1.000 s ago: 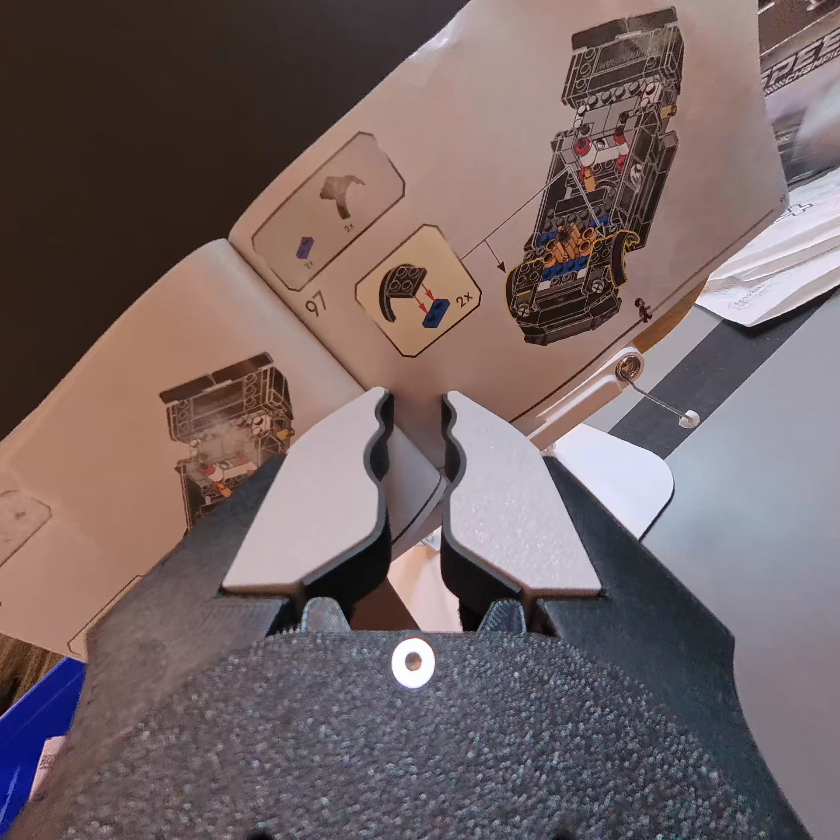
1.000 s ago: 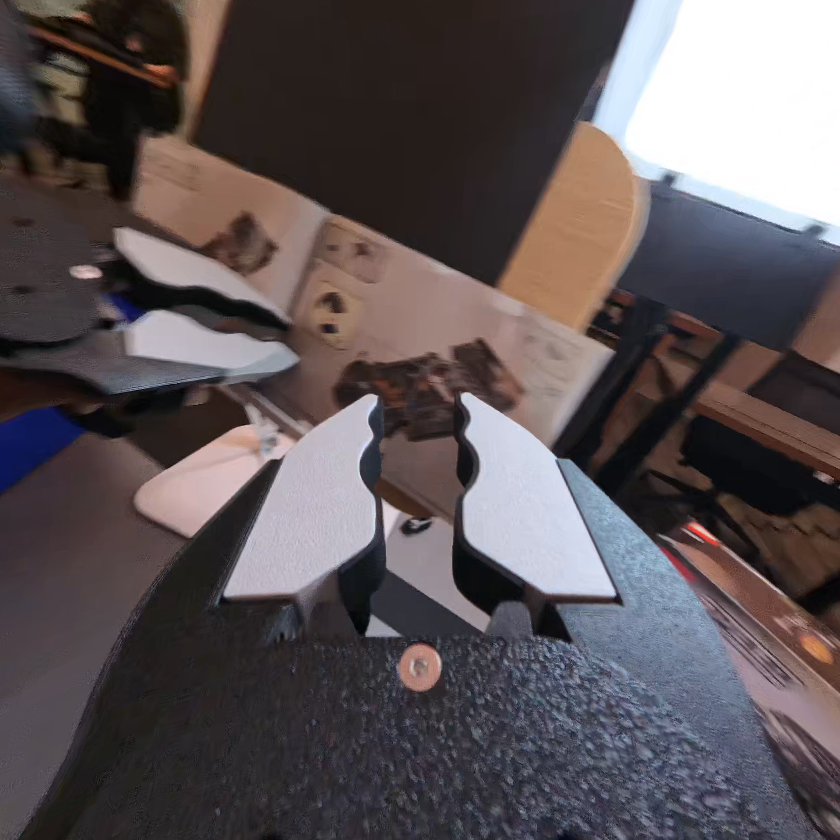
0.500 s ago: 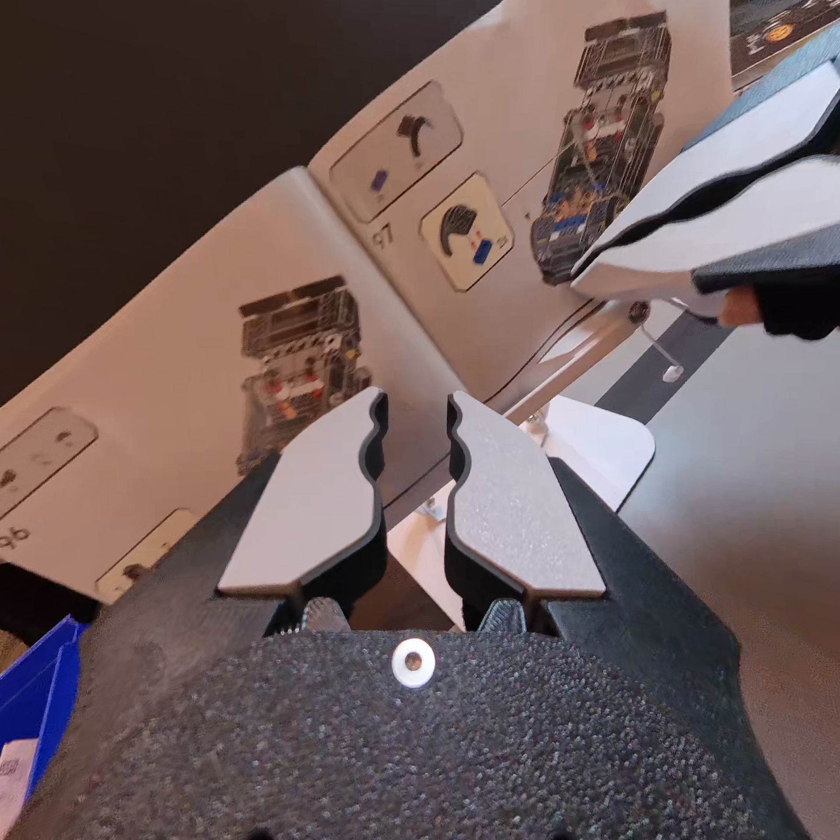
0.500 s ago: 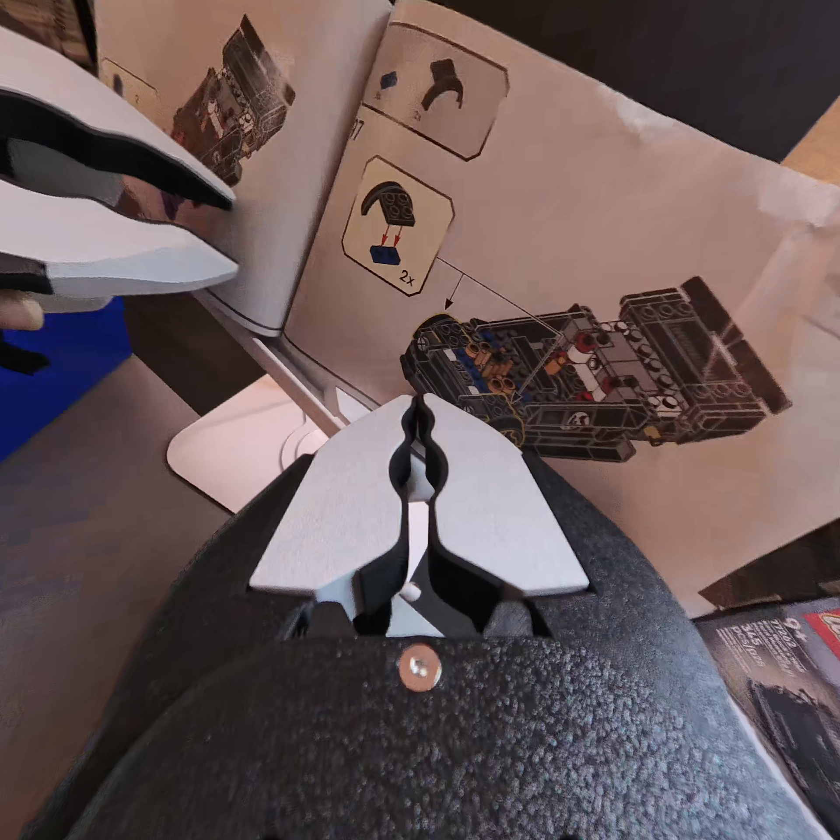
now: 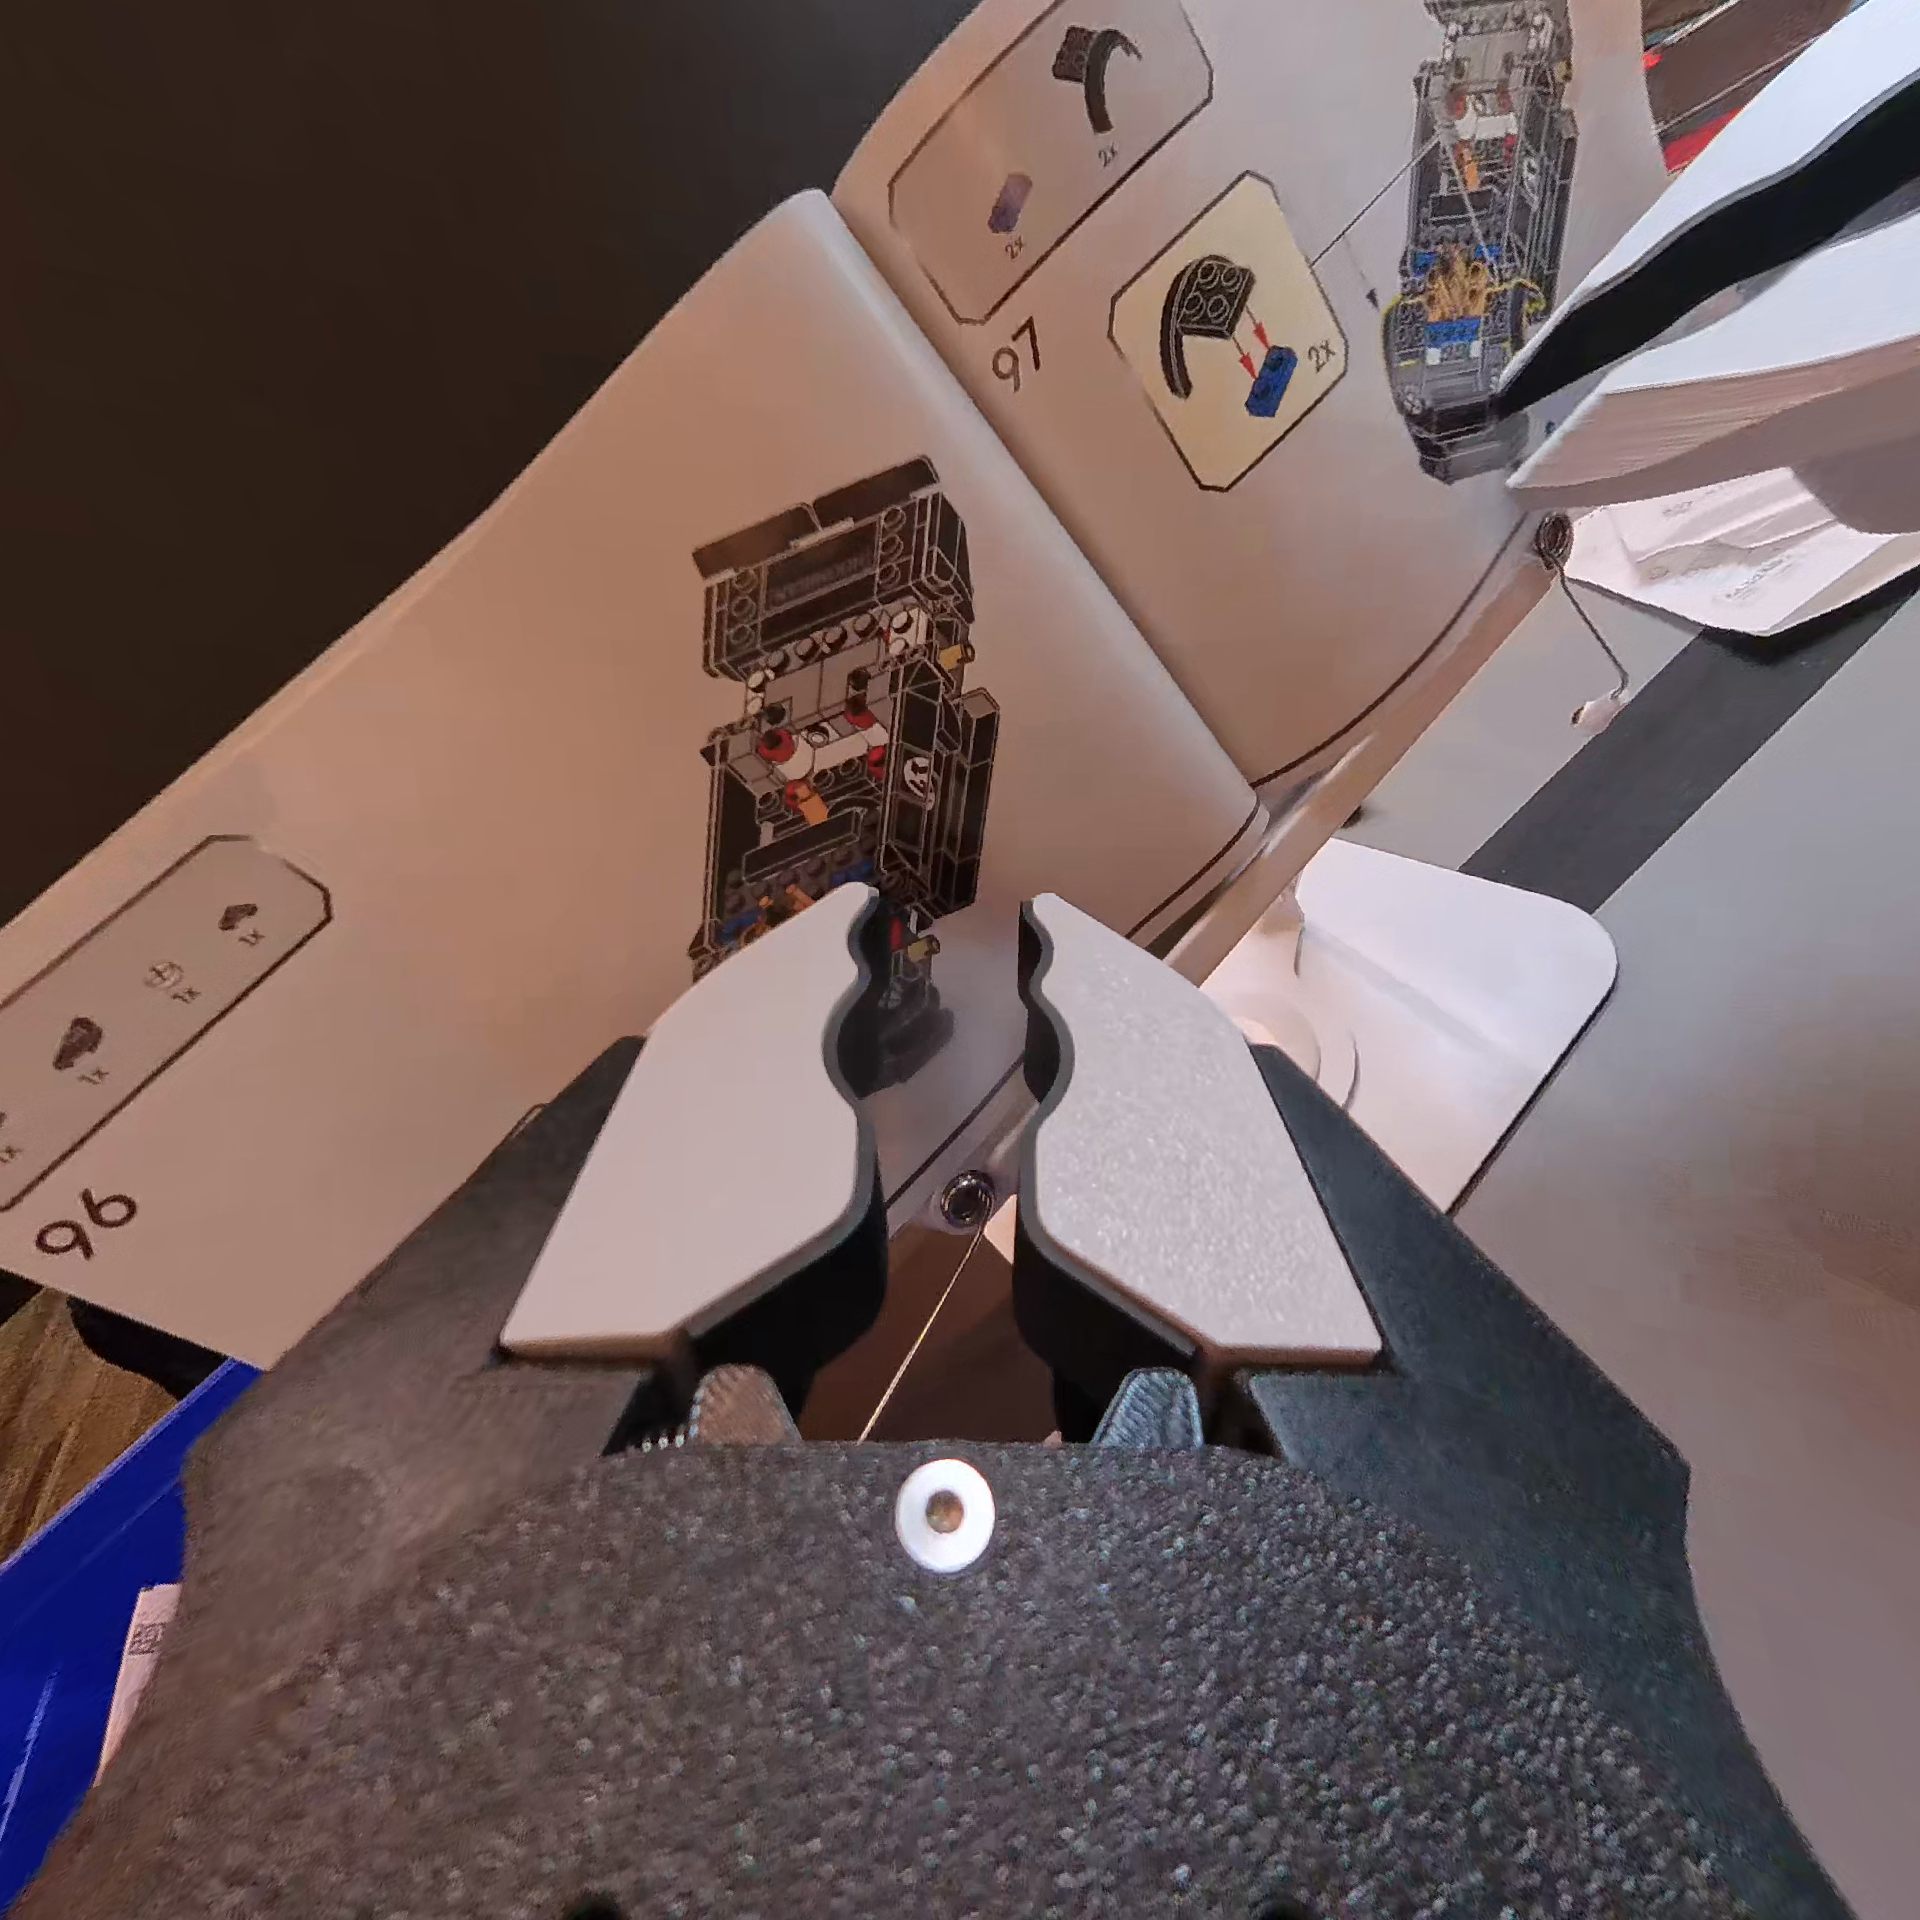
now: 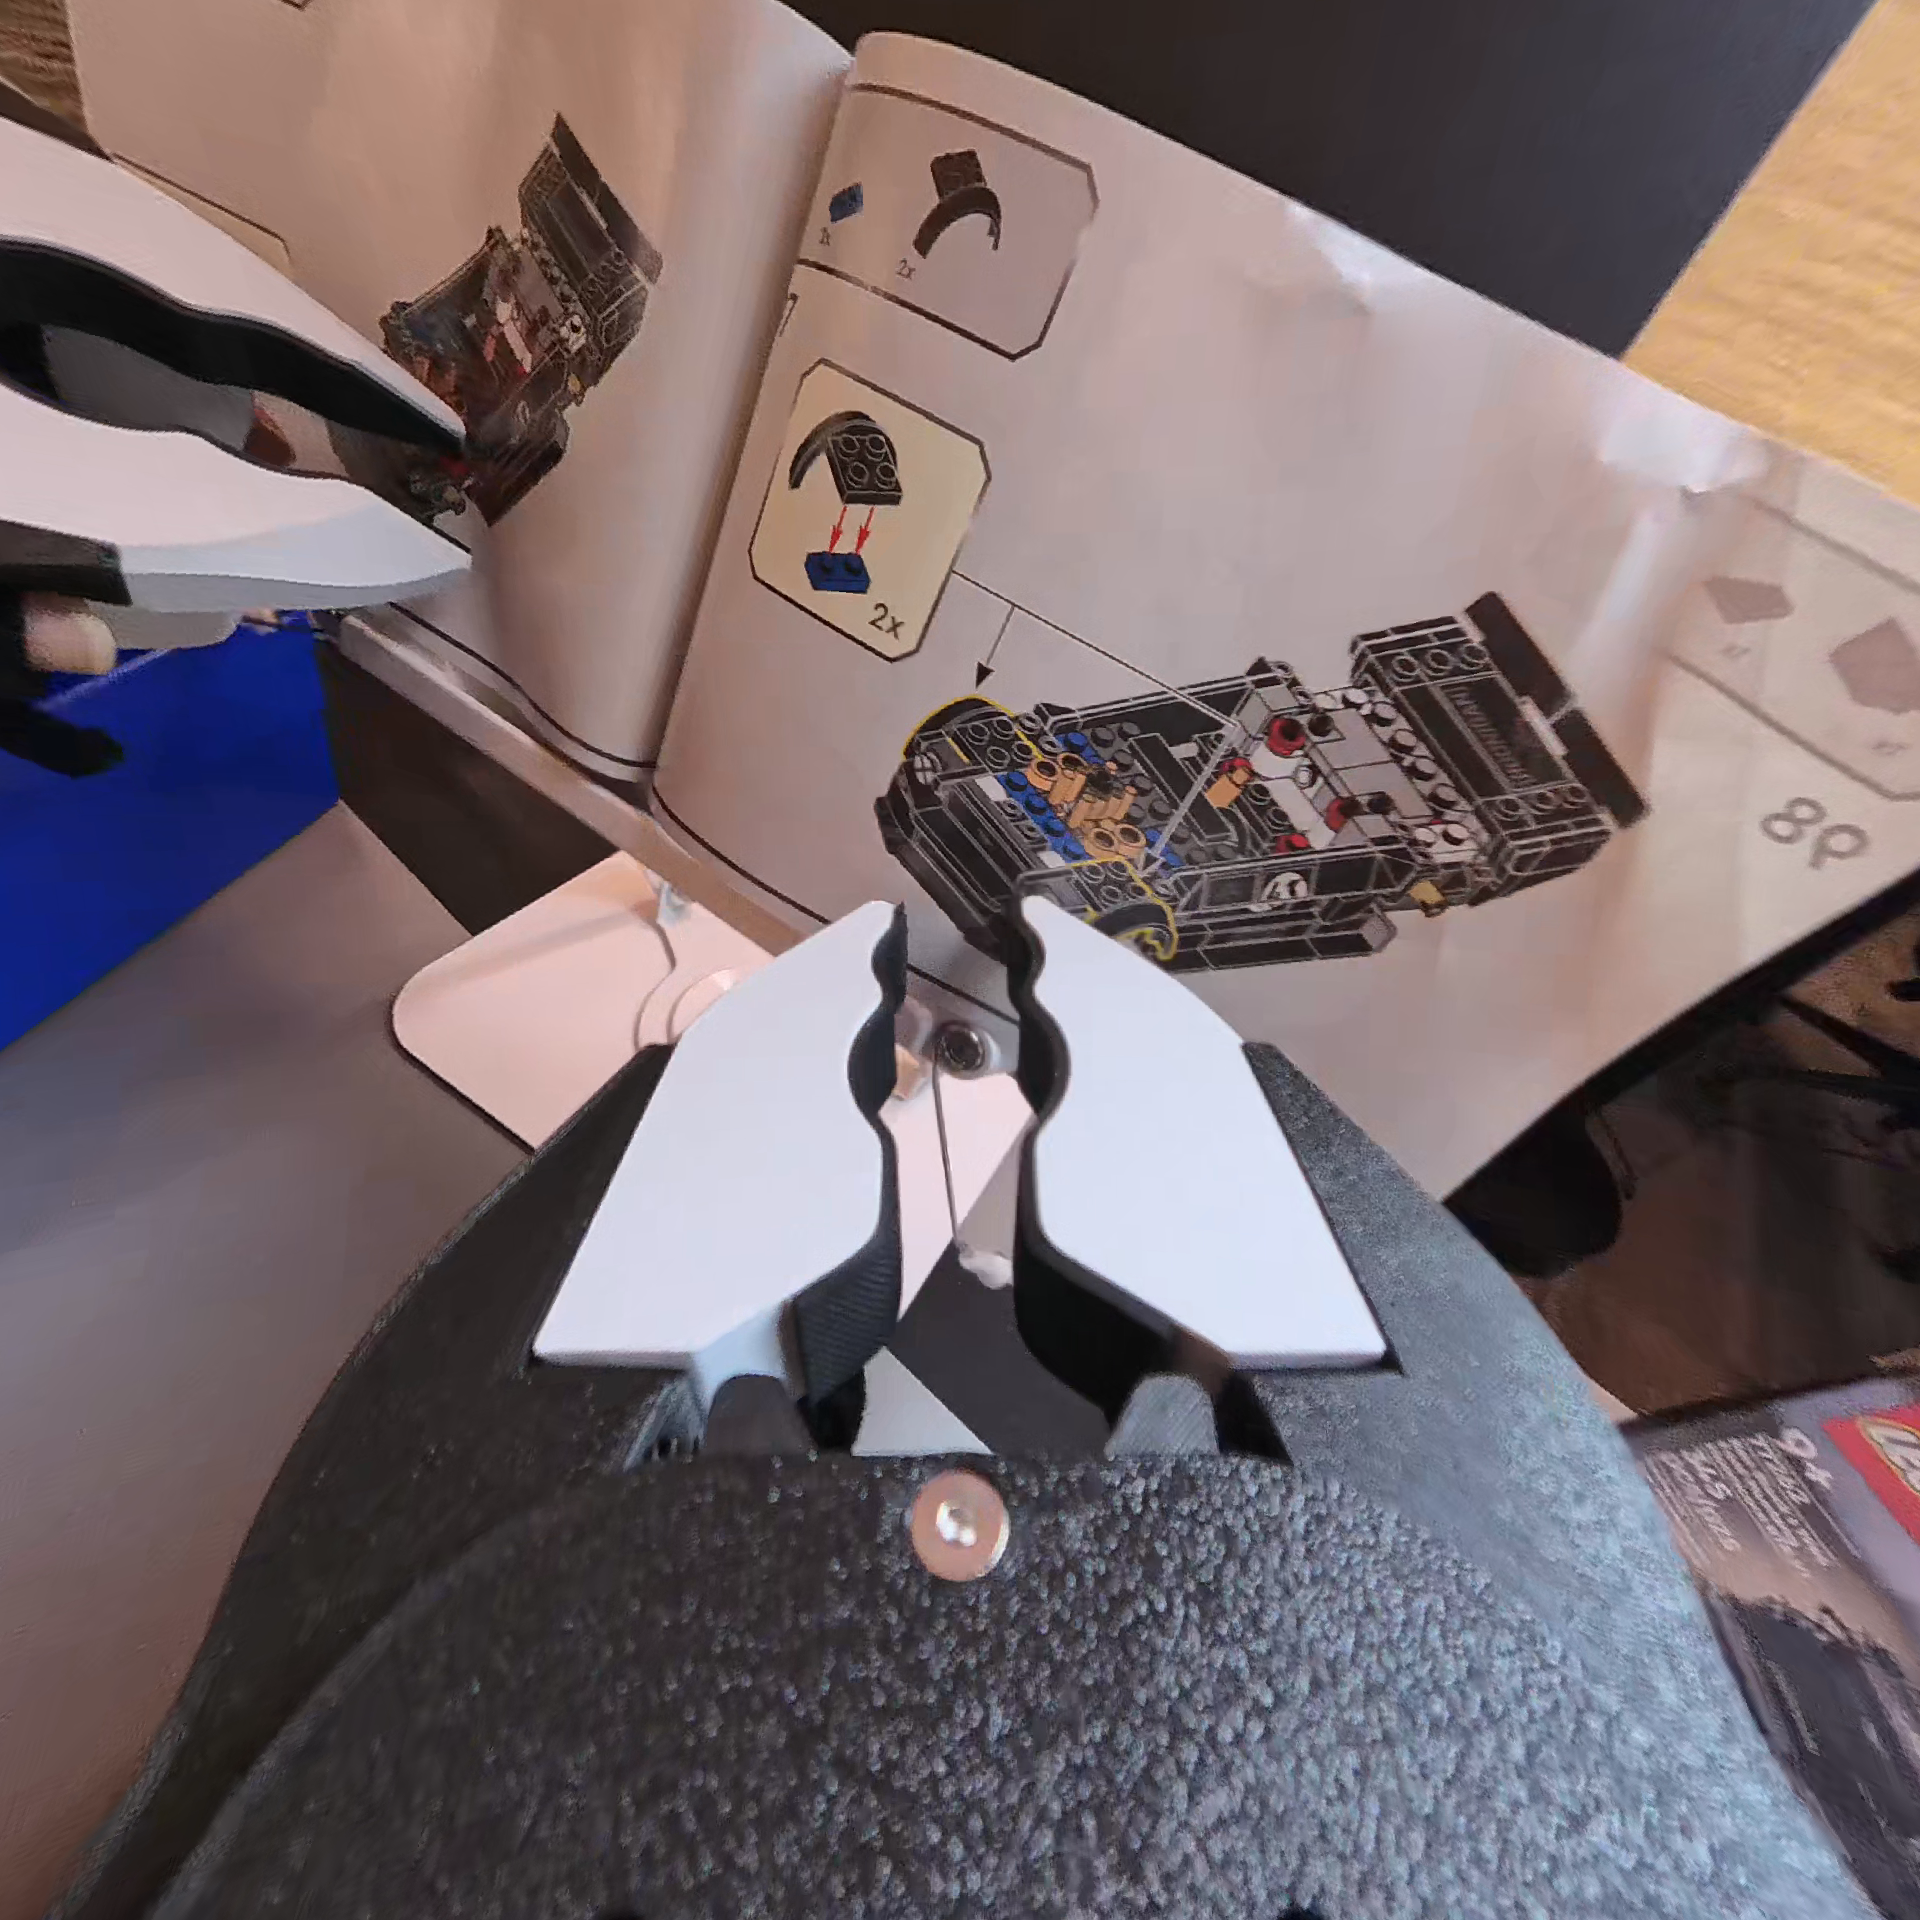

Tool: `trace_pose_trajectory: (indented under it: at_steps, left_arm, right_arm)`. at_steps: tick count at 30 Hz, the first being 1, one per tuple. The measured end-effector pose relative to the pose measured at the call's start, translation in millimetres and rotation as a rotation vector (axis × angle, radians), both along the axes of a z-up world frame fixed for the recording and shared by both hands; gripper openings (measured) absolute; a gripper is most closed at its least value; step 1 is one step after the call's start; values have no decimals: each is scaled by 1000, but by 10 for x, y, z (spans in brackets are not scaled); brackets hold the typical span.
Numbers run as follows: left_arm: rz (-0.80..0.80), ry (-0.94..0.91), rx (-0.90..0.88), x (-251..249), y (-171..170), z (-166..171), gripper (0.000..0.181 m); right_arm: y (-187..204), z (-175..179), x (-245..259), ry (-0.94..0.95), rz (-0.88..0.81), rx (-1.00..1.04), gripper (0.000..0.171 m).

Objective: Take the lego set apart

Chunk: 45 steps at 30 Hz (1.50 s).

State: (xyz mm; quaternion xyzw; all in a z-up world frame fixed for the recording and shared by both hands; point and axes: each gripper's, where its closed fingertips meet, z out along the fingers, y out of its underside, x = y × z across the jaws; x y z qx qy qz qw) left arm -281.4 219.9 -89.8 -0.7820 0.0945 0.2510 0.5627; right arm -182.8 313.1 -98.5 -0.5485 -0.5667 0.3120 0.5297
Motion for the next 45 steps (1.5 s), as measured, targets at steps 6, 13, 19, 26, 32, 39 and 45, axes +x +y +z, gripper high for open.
trace_pose_trajectory:
  at_steps: [6,13,19,26,32,39,45]
  left_arm:
    - [19,29,-3,-63,-52,-18,22]
    - [38,46,-8,-183,-148,-47,18]
    - [53,59,-2,-239,-186,-54,17]
    - [58,34,2,-283,-231,-62,17]
    - [71,53,-18,-287,-285,-82,27]
    - [97,-59,60,-355,-350,-21,32]
    - [154,-134,144,-505,-464,88,38]
  right_arm:
    - [134,-95,84,-27,-52,20,24]
    - [108,-41,69,0,-78,17,24]
    - [149,-31,30,-39,-167,66,25]
    - [184,-70,108,-45,-177,55,27]
    - [92,62,156,-24,-138,80,28]
    - [-445,326,-90,36,54,114,28]
    - [-627,232,-453,-40,90,165,27]
